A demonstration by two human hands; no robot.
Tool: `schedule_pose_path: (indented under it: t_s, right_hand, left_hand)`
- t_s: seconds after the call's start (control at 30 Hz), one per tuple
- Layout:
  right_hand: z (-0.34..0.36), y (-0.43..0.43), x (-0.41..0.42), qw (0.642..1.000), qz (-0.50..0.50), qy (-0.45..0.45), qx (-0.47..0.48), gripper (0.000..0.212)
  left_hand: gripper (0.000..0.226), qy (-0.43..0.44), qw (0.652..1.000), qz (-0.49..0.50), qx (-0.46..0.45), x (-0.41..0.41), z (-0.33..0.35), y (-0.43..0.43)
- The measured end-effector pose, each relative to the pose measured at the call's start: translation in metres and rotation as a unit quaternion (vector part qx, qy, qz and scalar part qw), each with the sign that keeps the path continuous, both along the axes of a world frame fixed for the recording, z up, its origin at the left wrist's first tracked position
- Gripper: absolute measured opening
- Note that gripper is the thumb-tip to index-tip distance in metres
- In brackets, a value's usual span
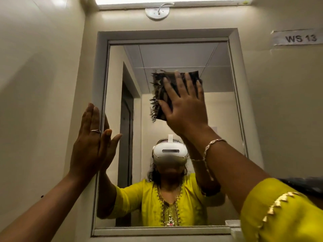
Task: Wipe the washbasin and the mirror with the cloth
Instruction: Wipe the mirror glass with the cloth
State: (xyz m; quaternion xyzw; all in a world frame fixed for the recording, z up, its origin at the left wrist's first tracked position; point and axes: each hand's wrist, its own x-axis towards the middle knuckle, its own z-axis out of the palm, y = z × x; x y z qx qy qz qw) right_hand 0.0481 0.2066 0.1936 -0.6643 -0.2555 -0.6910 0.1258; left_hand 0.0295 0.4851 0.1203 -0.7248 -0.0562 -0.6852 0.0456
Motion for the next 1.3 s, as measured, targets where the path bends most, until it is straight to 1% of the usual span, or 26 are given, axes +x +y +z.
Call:
schedule_pose_path:
  t_s: [0.07, 0.13, 0.2, 0.3, 0.4, 0.47, 0.57, 0.67, 0.77, 0.97, 1.1, 1.23, 1.3]
  right_hand:
    - [-0.001, -0.020, 0.006, 1.000, -0.008, 0.007, 0.014, 0.060]
    - [-0.003, -0.041, 0.012, 0.999, -0.018, 0.016, 0.027, 0.061]
    - [-0.003, -0.061, 0.017, 0.998, -0.029, 0.025, 0.041, 0.062]
    - [-0.002, -0.084, 0.024, 0.996, -0.050, 0.022, 0.068, 0.067]
    - [-0.004, -0.096, 0.027, 0.992, -0.073, 0.022, 0.102, 0.067]
    - [-0.007, -0.095, 0.027, 0.989, -0.072, 0.029, 0.123, 0.067]
    - [-0.011, -0.083, 0.025, 0.987, -0.059, 0.046, 0.144, 0.070]
    - [-0.018, -0.063, 0.018, 0.987, -0.036, 0.058, 0.149, 0.072]
    - [-0.023, -0.028, 0.005, 0.990, -0.022, 0.054, 0.127, 0.072]
    - [-0.024, 0.053, -0.023, 0.997, 0.006, 0.036, 0.066, 0.065]
    - [-0.020, 0.091, -0.036, 1.000, 0.012, 0.012, 0.010, 0.063]
    - [-0.019, 0.115, -0.046, 0.998, 0.016, 0.016, -0.066, 0.060]
    - [-0.019, 0.121, -0.046, 0.996, 0.003, 0.010, -0.089, 0.059]
  left_hand:
    - [0.079, -0.015, 1.000, -0.003, 0.007, -0.007, -0.001, -0.008]
    - [0.074, -0.057, 0.996, -0.052, 0.040, -0.025, -0.004, -0.028]
    - [0.069, -0.078, 0.989, -0.109, 0.056, -0.039, -0.008, -0.041]
    - [0.070, -0.081, 0.990, -0.096, 0.064, -0.040, -0.008, -0.040]
    - [0.074, -0.038, 0.998, -0.055, 0.015, -0.020, -0.005, -0.024]
    - [0.079, -0.032, 0.999, -0.039, 0.013, -0.012, -0.003, -0.018]
    - [0.082, -0.054, 0.996, -0.061, 0.022, -0.020, -0.005, -0.027]
    - [0.083, -0.086, 0.989, -0.115, 0.047, -0.035, -0.007, -0.041]
    - [0.081, -0.099, 0.985, -0.132, 0.058, -0.046, -0.009, -0.049]
    - [0.083, -0.065, 0.989, -0.127, 0.027, -0.038, -0.009, -0.044]
    - [0.078, -0.088, 0.978, -0.185, 0.023, -0.051, -0.010, -0.054]
    - [0.088, -0.066, 0.964, -0.258, -0.002, -0.059, -0.010, -0.061]
    - [0.089, -0.070, 0.962, -0.264, -0.001, -0.058, -0.010, -0.060]
